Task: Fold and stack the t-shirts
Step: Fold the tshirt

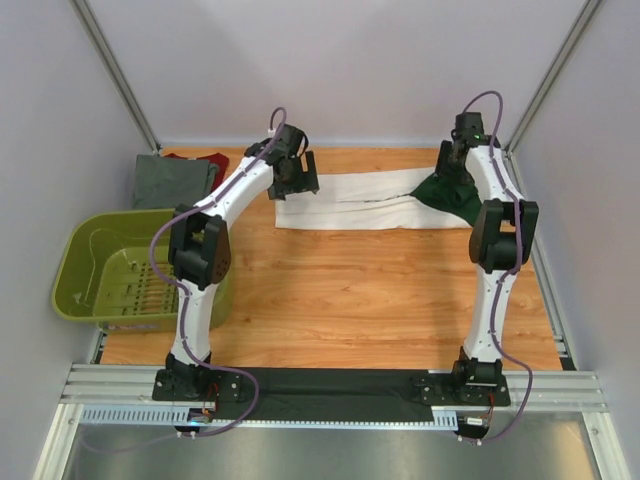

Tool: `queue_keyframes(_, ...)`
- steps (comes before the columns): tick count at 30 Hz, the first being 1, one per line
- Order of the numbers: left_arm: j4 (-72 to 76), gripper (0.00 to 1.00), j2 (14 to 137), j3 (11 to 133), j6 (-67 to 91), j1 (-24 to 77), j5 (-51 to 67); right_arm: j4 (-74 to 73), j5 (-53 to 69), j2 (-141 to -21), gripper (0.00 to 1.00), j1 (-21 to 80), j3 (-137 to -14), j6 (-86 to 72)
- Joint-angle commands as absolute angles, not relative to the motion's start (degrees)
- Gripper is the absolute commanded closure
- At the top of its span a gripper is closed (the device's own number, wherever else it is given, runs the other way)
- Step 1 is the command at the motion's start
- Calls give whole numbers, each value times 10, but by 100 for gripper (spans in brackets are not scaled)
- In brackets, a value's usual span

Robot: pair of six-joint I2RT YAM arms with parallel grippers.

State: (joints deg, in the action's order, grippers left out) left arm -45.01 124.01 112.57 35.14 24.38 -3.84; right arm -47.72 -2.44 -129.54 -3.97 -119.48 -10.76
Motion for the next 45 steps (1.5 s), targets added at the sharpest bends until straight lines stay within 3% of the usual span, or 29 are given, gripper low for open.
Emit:
queue_keyframes(1, -423, 6, 1242, 1166, 325, 258, -26, -493, -91, -1328, 48, -40, -1246, -61)
queue_keyframes(11, -327, 6, 1259, 1185, 280, 287, 16, -483, -177, -1359, 74, -47, -1249, -49)
queue_keyframes(15, -340, 7, 1293, 1208, 284, 287, 20, -469, -185, -1360, 79, -56, -1252, -60)
queue_keyframes(22, -379, 7, 1319, 1214, 300, 287, -19, -418, -100, -1379, 80, -61, -1259, -91)
queue_keyframes(26, -389, 7, 1340, 1227, 323, 275, -27, -420, -50, -1377, 87, -72, -1259, -176)
queue_keyframes(31, -362, 21, 1382, 1253, 347, 263, -11, -318, -18, -1309, 87, -104, -1141, -239)
queue_keyframes(33, -363, 28, 1396, 1257, 363, 258, -6, -311, -27, -1319, 98, -109, -1122, -232)
queue_keyframes(37, -385, 40, 1413, 1246, 395, 246, 18, -373, -29, -1351, 100, -112, -1135, -230)
queue_keyframes(45, -445, 43, 1402, 1225, 391, 249, 5, -343, -86, -1279, 100, -112, -988, -226)
